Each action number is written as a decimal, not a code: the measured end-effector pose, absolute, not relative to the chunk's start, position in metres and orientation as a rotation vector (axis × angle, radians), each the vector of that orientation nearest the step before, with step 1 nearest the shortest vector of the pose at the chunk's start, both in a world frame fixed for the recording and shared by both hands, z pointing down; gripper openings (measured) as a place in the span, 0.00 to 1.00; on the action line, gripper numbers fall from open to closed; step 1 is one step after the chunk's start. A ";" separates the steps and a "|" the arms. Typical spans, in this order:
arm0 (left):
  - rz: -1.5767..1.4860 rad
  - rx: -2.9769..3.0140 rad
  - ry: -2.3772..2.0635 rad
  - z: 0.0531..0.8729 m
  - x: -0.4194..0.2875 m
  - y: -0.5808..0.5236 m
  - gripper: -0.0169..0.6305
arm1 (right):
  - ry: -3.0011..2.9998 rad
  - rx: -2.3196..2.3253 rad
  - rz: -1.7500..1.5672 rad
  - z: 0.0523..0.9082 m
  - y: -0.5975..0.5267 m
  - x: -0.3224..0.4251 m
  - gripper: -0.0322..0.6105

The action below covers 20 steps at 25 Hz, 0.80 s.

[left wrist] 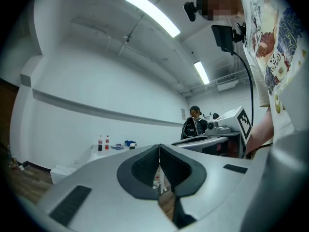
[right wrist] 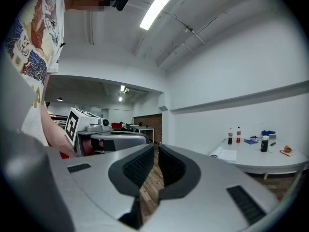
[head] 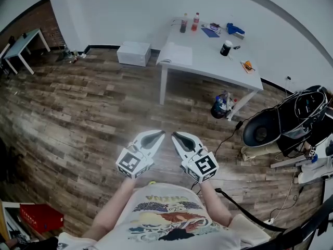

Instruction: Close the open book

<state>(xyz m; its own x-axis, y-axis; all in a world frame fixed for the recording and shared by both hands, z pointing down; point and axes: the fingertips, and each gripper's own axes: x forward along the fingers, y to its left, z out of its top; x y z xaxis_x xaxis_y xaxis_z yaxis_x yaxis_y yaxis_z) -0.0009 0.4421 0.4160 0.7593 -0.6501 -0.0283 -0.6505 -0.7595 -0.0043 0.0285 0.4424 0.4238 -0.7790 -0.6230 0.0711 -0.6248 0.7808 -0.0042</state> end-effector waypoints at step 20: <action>0.025 -2.938 1.055 0.419 -0.065 0.461 0.05 | -2.834 1.054 0.012 0.428 0.460 -0.027 0.10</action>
<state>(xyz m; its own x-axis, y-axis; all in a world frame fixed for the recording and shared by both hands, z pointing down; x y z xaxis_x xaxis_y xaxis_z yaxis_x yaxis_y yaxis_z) -0.0646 0.4613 0.4188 0.7714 -0.6359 -0.0216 -0.6362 -0.7714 -0.0133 -0.0273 0.4601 0.4283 -0.7510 -0.6506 0.1129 -0.6515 0.7579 0.0337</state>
